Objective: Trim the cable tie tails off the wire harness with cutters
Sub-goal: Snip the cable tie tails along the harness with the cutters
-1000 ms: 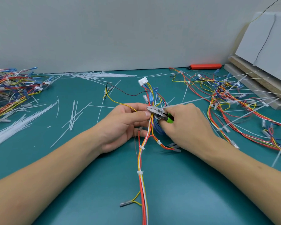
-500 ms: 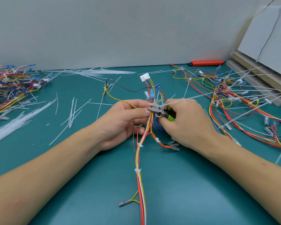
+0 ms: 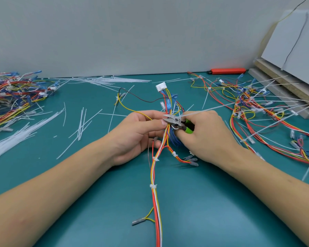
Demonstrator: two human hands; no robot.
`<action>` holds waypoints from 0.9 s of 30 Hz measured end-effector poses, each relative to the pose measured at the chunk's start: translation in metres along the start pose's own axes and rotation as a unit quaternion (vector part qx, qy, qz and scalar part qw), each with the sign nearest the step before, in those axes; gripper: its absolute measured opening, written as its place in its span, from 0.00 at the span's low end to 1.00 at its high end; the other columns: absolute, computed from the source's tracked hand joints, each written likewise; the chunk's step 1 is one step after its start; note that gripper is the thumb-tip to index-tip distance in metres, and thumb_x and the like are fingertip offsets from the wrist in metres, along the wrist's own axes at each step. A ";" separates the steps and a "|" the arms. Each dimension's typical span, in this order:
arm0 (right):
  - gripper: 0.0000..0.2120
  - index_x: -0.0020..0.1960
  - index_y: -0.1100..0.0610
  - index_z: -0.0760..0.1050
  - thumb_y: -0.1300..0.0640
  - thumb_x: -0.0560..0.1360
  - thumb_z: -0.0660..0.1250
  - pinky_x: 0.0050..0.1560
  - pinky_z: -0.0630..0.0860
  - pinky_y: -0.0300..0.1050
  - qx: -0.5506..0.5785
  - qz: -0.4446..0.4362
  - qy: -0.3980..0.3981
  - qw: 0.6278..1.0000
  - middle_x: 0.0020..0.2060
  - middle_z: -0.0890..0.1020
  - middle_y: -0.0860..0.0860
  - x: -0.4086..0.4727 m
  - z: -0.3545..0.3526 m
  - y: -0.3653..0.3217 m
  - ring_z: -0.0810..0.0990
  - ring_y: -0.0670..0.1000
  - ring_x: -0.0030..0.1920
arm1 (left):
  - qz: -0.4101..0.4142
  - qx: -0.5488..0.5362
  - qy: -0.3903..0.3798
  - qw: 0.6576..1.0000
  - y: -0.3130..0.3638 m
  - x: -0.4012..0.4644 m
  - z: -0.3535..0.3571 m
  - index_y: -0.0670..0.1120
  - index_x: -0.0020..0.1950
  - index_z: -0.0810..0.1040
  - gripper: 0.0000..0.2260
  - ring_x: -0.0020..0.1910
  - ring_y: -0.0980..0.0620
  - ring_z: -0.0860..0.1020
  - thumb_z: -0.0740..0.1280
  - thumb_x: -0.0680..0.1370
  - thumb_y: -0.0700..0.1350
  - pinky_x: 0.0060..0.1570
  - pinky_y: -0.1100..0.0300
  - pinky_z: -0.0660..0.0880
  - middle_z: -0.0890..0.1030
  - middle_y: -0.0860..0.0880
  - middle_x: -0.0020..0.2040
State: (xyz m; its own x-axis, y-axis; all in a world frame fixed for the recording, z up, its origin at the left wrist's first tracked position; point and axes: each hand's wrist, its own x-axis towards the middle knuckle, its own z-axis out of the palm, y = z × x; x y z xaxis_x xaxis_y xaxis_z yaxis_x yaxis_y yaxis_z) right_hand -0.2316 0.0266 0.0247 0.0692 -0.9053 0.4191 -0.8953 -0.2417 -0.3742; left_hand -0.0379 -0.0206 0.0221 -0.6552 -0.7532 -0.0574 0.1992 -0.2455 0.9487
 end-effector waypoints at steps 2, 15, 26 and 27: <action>0.11 0.36 0.56 0.75 0.50 0.72 0.65 0.40 0.66 0.50 0.017 -0.011 -0.001 1.000 0.29 0.74 0.49 0.001 0.001 0.000 0.72 0.55 0.37 | 0.001 0.000 -0.002 1.000 0.000 0.000 0.000 0.44 0.52 0.84 0.06 0.34 0.52 0.78 0.70 0.77 0.39 0.30 0.62 0.73 0.82 0.44 0.40; 0.14 0.33 0.55 0.71 0.47 0.72 0.65 0.32 0.69 0.51 0.019 0.031 -0.027 0.999 0.26 0.71 0.52 0.002 -0.001 0.002 0.71 0.56 0.32 | 0.005 0.007 -0.007 1.000 0.000 0.000 0.001 0.39 0.59 0.79 0.09 0.32 0.53 0.76 0.67 0.79 0.38 0.30 0.63 0.73 0.81 0.45 0.38; 0.16 0.32 0.58 0.67 0.51 0.73 0.67 0.32 0.70 0.52 -0.044 0.017 -0.007 0.999 0.26 0.70 0.54 0.001 -0.001 0.000 0.71 0.63 0.34 | 0.007 0.009 -0.012 1.000 0.000 -0.001 0.001 0.42 0.55 0.81 0.06 0.32 0.54 0.78 0.67 0.79 0.38 0.30 0.63 0.74 0.81 0.48 0.37; 0.15 0.34 0.58 0.70 0.50 0.73 0.67 0.33 0.71 0.52 -0.030 0.015 -0.003 0.999 0.26 0.70 0.53 0.000 -0.001 0.000 0.71 0.61 0.34 | 0.007 0.009 -0.009 1.000 0.000 -0.001 0.001 0.41 0.55 0.80 0.06 0.32 0.54 0.78 0.67 0.79 0.38 0.30 0.63 0.74 0.81 0.48 0.37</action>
State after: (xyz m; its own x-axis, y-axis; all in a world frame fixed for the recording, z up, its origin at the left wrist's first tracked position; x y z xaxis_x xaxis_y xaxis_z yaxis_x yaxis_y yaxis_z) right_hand -0.2318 0.0272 0.0256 0.0437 -0.9139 0.4035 -0.9216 -0.1928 -0.3368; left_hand -0.0382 -0.0191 0.0231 -0.6655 -0.7454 -0.0387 0.1952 -0.2238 0.9549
